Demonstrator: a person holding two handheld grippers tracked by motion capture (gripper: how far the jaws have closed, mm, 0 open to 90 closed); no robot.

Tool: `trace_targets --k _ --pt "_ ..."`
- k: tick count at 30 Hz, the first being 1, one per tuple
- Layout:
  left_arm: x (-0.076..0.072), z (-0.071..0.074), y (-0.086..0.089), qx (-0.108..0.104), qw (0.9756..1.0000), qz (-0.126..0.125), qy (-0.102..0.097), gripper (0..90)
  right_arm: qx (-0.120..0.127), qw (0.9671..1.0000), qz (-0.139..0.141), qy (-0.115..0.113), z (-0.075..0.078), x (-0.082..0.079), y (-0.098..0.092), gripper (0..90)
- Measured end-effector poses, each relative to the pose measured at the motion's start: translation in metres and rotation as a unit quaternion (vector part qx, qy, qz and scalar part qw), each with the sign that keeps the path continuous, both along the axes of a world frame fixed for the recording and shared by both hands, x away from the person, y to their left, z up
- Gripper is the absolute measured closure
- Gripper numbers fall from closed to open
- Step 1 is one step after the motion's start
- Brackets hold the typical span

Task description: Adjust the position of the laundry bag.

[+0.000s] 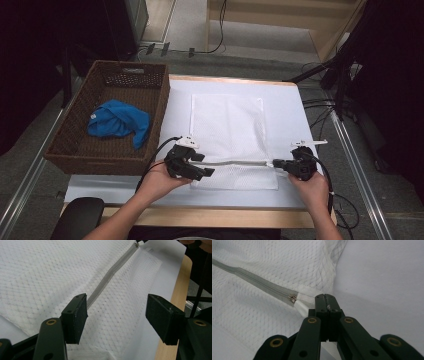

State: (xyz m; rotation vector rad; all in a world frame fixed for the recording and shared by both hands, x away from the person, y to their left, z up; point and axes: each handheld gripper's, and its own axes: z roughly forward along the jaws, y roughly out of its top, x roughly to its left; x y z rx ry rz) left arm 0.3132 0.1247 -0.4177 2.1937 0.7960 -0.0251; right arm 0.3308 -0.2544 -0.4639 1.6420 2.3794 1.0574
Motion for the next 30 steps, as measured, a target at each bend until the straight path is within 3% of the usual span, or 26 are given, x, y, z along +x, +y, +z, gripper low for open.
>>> trace_targets --k 12,30 --pt "0.000 -0.002 -0.001 0.007 1.0000 -0.003 0.000 34.4 0.002 0.9999 0.011 0.005 0.000 -0.002 0.005 90.0" --pt "-0.001 -0.002 -0.001 0.003 1.0000 -0.003 -0.002 34.4 0.005 0.9994 0.035 -0.005 0.007 -0.007 0.022 90.0"
